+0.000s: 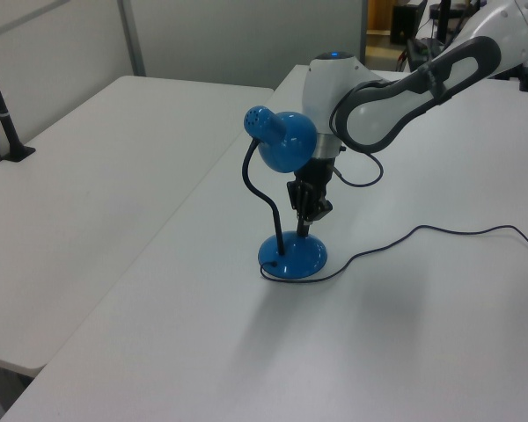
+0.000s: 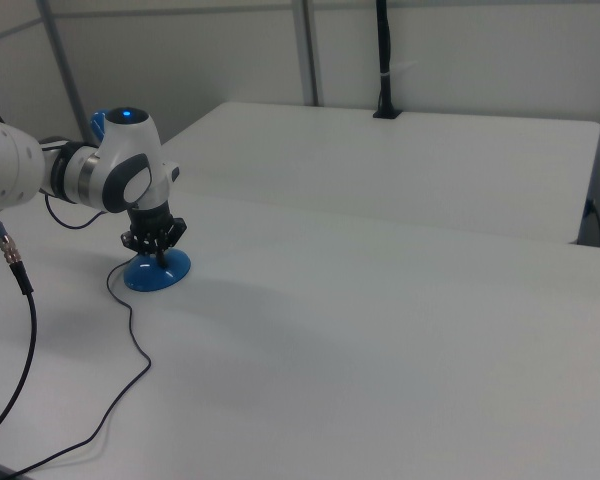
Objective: Turn on the lamp
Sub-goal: 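Press the base switch down with the gripper fingertips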
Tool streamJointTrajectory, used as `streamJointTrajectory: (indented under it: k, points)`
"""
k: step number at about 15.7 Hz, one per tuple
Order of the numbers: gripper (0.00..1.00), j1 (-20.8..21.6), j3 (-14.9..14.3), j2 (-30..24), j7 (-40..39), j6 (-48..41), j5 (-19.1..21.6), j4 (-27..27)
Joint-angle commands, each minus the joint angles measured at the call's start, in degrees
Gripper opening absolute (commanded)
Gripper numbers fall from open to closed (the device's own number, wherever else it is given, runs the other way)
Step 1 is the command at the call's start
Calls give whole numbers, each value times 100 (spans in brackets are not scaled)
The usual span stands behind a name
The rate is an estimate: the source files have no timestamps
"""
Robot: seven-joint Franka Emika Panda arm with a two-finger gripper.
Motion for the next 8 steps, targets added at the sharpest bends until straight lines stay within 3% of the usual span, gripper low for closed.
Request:
streamJointTrajectory:
  k: [1, 8]
  points:
    - [0, 121, -26, 138, 87, 182, 97, 48]
    - [0, 130, -26, 208, 131, 305, 106, 48]
